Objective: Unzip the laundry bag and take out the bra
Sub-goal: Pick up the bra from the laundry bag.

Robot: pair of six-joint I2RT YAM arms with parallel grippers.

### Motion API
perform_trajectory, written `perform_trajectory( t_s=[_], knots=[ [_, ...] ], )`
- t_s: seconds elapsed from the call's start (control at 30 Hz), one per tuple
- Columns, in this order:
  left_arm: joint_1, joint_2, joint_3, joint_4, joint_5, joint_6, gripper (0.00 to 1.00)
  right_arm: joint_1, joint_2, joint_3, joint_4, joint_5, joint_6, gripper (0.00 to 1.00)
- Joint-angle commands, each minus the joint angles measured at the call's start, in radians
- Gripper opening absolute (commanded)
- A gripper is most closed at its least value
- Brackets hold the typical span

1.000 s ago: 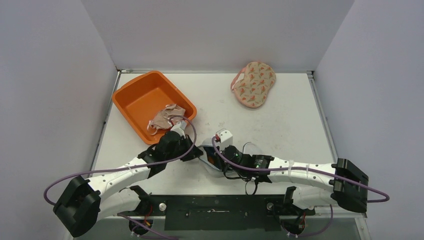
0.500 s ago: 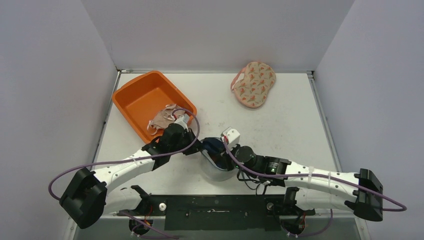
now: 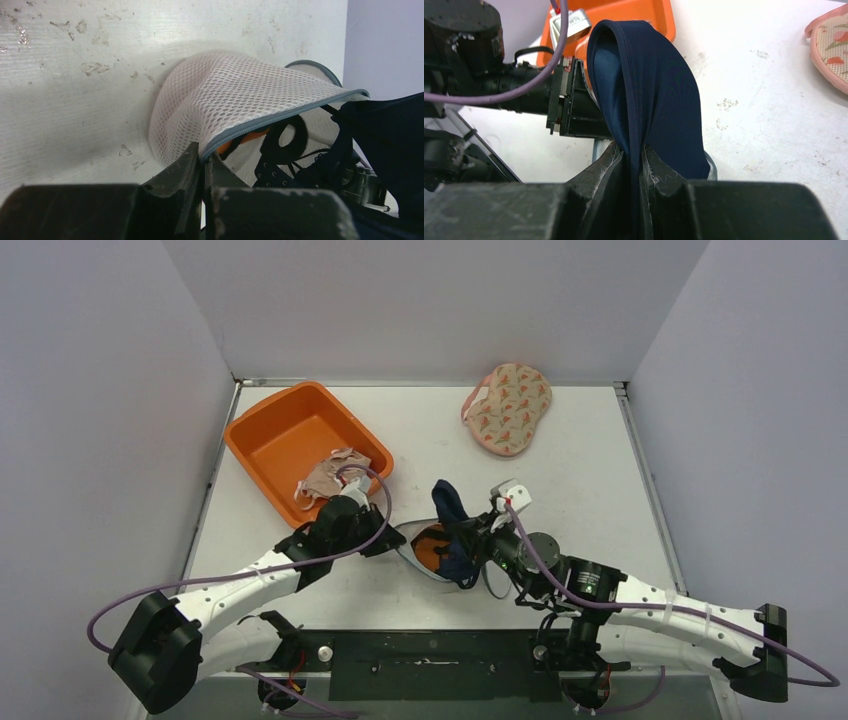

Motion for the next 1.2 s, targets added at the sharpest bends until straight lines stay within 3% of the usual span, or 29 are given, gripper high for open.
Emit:
perform_trajectory(
  t_s=[0.0, 0.1, 0.27, 0.37, 0.57, 0.67, 0.97, 1.07, 1.17],
  knots=[
    [0.008, -0.059, 0.02, 0.015, -0.009, -0.007, 0.0, -0.009, -0.053, 0.024, 0.108, 0.057, 0.053, 0.05],
    [0.008, -0.093, 0.037, -0.017, -0.02, -0.007, 0.03, -0.009, -0.069, 0.033, 0.112, 0.087, 0.1, 0.05],
    [0.008, -0.15, 0.075, -0.087, -0.042, -0.003, 0.31, -0.011, -0.057, 0.085, 0.085, 0.101, 0.148, 0.05],
    [0.008, -0.177, 0.099, -0.112, -0.054, 0.009, 0.42, -0.011, -0.038, 0.131, 0.071, 0.095, 0.148, 0.05],
    [0.01, -0.178, 0.126, -0.141, -0.057, 0.02, 0.48, -0.011, -0.023, 0.189, 0.037, 0.075, 0.14, 0.05],
    [0.01, -0.19, 0.137, -0.152, -0.058, 0.019, 0.55, -0.011, -0.018, 0.22, 0.033, 0.075, 0.141, 0.05],
    [0.02, -0.361, 0.266, -0.244, -0.193, 0.095, 0.95, -0.012, 0.078, 0.39, -0.041, 0.131, 0.199, 0.05],
    [0.02, -0.436, 0.288, -0.189, -0.229, 0.15, 0.96, -0.015, 0.12, 0.431, -0.067, 0.187, 0.265, 0.05],
    [0.019, -0.516, 0.256, -0.031, -0.217, 0.252, 0.96, -0.017, 0.179, 0.491, -0.109, 0.235, 0.328, 0.05]
  ],
)
